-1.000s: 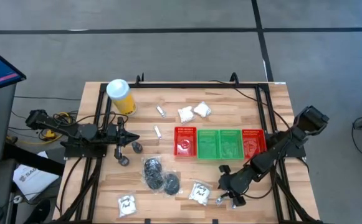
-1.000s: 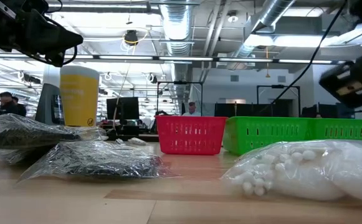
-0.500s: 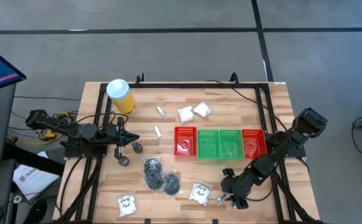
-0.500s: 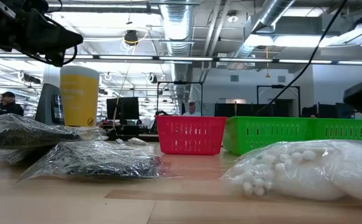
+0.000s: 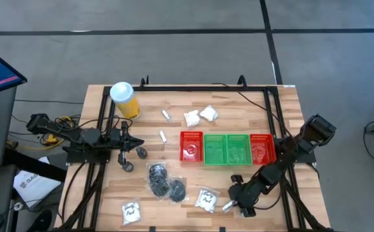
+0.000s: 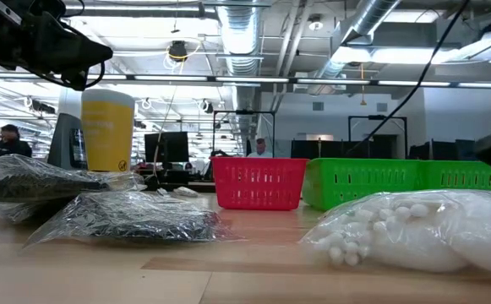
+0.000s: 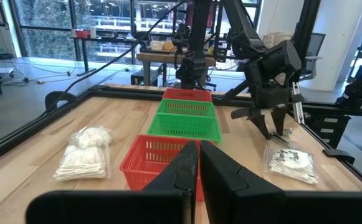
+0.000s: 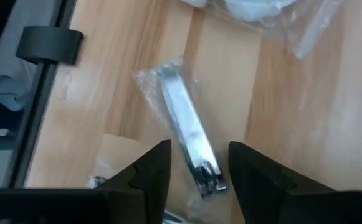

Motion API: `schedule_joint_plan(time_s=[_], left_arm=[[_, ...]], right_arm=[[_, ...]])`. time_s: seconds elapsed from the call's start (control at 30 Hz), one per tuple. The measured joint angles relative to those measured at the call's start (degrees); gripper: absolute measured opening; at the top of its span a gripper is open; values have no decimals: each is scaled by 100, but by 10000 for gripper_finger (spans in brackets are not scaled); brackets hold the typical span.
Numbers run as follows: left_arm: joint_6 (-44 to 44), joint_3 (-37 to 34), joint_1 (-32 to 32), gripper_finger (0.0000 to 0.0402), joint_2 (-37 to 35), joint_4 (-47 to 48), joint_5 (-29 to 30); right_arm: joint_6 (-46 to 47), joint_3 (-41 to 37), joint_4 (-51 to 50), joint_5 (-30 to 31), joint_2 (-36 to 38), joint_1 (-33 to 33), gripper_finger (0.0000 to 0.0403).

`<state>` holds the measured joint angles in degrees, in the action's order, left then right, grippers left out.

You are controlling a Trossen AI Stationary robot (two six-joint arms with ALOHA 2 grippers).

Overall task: Pick & Place Travel size toiletries
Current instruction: Put the silver nail cutter into the right red bin

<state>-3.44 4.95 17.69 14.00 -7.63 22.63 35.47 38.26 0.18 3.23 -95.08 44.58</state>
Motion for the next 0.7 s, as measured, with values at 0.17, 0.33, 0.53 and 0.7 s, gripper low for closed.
schedule_joint_plan(time_s=[0.17,0.33,0.53,0.7], left_arm=[[0,0,0,12,-2,-14,2],[0,-1,0,12,0,-23,2],[0,0,0,12,-1,-23,1],[2,0,0,12,0,-21,0]], right_arm=[[-76,29,80,34,-293,-2,151],[-176,31,33,158,-344,14,130],[-306,20,-7,326,-350,47,87],[-302,20,-21,320,-350,42,40]])
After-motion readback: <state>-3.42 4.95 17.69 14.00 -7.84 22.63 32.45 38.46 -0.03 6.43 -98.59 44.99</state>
